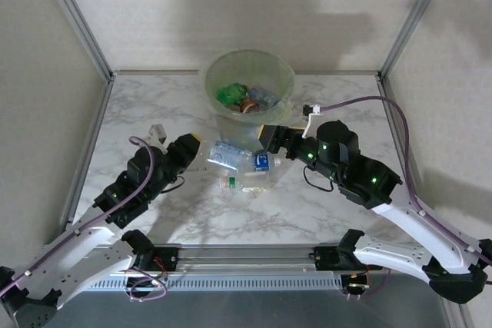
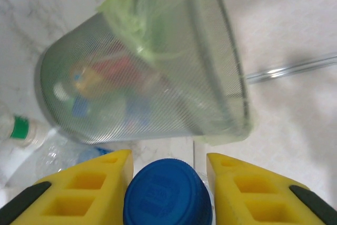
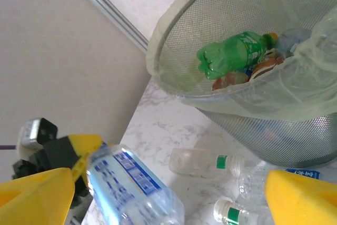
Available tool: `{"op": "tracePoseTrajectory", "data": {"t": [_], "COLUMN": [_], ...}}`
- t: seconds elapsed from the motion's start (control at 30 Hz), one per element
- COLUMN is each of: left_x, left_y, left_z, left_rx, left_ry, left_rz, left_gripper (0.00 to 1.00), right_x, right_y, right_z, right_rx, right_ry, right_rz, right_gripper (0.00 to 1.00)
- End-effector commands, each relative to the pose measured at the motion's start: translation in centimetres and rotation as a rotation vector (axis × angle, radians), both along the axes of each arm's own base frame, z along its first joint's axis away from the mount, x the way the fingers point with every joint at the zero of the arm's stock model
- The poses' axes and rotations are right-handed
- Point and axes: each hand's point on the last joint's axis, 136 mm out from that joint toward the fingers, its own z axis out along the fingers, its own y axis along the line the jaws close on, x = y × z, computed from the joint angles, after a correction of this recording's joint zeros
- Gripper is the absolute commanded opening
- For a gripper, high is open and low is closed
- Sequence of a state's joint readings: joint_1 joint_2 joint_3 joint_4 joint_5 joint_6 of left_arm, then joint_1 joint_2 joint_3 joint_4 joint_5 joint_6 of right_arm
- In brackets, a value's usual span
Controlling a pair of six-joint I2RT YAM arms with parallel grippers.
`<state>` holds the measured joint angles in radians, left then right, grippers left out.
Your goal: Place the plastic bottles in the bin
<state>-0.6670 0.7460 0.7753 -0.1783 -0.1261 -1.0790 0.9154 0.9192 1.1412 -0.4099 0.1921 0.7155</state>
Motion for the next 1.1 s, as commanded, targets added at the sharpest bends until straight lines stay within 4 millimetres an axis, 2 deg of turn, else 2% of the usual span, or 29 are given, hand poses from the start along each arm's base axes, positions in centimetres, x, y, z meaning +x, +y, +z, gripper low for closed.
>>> {"op": "tracePoseTrajectory", "data": {"t": [0.0, 0.17, 0.27, 0.3, 0.37, 0.47, 0.57, 0.7, 0.87, 1.07], "left_x": [1.1, 4.4, 7.4, 8.7, 10.9, 14.3, 16.9, 19.8, 23.4, 26.2], "left_y": [0.6, -0.4, -1.2, -1.5, -2.0, -3.1, -4.3, -6.0, -6.7, -8.9], "left_z": [5.4, 12.2, 14.2, 14.3, 14.3, 13.1, 12.4, 12.2, 9.4, 6.2], "left_rx": [0.045, 0.088, 0.111, 0.116, 0.101, 0.101, 0.127, 0.127, 0.197, 0.206], "left_ry": [-0.124, -0.225, -0.215, -0.198, -0.165, -0.108, -0.070, -0.054, 0.036, 0.113], "left_rz": [0.055, 0.082, 0.109, 0.109, 0.110, 0.088, 0.076, 0.061, 0.113, 0.078], "left_gripper": [0.00, 0.00, 0.00, 0.00, 0.00, 0.00, 0.00, 0.00, 0.00, 0.00], "right_x": [-0.2, -0.5, -0.7, -0.8, -1.0, -1.1, -1.0, -0.8, -0.6, -0.4], "right_y": [-1.9, -3.2, -3.4, -3.4, -3.3, -2.9, -2.7, -2.7, -2.8, -3.3], "right_z": [1.9, 1.2, 0.7, 0.6, 0.2, -0.9, -2.3, -3.2, -3.5, -3.3], "right_rx": [0.036, 0.045, 0.053, 0.053, 0.049, 0.020, -0.013, -0.029, -0.047, -0.064], "right_ry": [-0.028, -0.013, 0.000, 0.003, 0.011, 0.035, 0.061, 0.067, 0.066, 0.059], "right_rz": [-0.067, -0.106, -0.106, -0.101, -0.090, -0.074, -0.073, -0.081, -0.092, -0.111], "right_gripper": [0.94, 0.94, 0.94, 0.94, 0.95, 0.95, 0.95, 0.95, 0.95, 0.95]}}
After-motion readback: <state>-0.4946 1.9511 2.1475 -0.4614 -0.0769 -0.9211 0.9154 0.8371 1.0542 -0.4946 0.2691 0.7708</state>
